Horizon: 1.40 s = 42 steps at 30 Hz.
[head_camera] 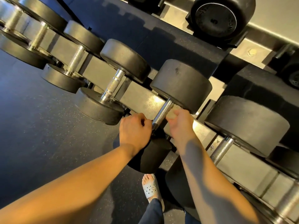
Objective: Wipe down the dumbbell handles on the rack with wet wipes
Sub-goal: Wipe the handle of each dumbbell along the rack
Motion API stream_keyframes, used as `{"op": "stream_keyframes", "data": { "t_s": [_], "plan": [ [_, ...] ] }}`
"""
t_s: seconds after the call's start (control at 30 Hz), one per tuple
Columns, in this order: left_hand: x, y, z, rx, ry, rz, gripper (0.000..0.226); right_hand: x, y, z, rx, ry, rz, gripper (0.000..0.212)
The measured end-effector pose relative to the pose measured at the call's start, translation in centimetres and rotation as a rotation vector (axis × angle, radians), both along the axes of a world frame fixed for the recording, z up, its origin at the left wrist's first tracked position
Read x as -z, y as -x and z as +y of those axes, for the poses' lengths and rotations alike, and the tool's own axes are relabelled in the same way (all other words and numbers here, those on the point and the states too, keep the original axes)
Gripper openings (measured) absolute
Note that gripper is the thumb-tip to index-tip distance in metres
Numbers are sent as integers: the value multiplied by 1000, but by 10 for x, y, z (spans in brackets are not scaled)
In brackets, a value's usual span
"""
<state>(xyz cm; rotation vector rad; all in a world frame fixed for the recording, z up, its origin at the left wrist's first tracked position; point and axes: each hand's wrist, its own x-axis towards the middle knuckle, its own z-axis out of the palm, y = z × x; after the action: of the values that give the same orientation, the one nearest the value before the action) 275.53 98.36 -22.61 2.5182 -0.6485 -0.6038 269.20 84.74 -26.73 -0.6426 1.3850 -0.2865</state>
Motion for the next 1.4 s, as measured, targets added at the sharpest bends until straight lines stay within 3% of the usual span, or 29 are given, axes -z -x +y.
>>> {"op": "stream_keyframes", "data": {
  "t_s": [0.13, 0.2, 0.3, 0.43, 0.53, 0.6, 0.67, 0.8, 0.87, 0.97, 1.07, 1.13, 1.33, 1.4],
  "plan": [
    [-1, 1, 0, -2, -4, -3, 29, -2, 4, 12, -219, 228, 55, 32],
    [-1, 1, 0, -2, 11, -7, 31, 5, 10, 19, -377, 451, 143, 25],
    [0, 1, 0, -9, 28, -9, 32, 10, 20, 28, -733, 724, 333, 19],
    [1, 1, 0, -22, 27, 6, 30, 1, 33, 45, -1245, 802, 443, 17],
    [0, 1, -1, -22, 19, 9, 29, -2, 37, 32, -1417, 841, 443, 18],
    [-1, 1, -1, -24, 15, 6, 30, -5, 35, 17, -1327, 858, 418, 19],
    [-1, 1, -1, -31, 12, 6, 33, -10, 32, 8, -1054, 811, 350, 18],
    [1, 1, 0, -36, 7, 18, 33, -16, 17, 18, -290, 347, 54, 19],
    [1, 0, 1, -37, 10, 19, 32, -12, 11, 30, -129, 244, 11, 15],
    [2, 0, 1, -30, 15, 13, 31, -3, 12, 47, -189, 258, 6, 17],
    [3, -1, 2, -13, 13, 6, 30, 4, 22, 53, -541, 337, 98, 15],
    [3, -1, 2, -5, 17, 0, 31, 5, 26, 49, -641, 376, 90, 14],
    [9, -3, 4, -17, 13, 15, 32, 5, 12, 24, -142, 333, 20, 18],
    [12, -3, 4, -18, 12, 15, 32, 10, 15, 33, -198, 320, -15, 20]
  ]
}}
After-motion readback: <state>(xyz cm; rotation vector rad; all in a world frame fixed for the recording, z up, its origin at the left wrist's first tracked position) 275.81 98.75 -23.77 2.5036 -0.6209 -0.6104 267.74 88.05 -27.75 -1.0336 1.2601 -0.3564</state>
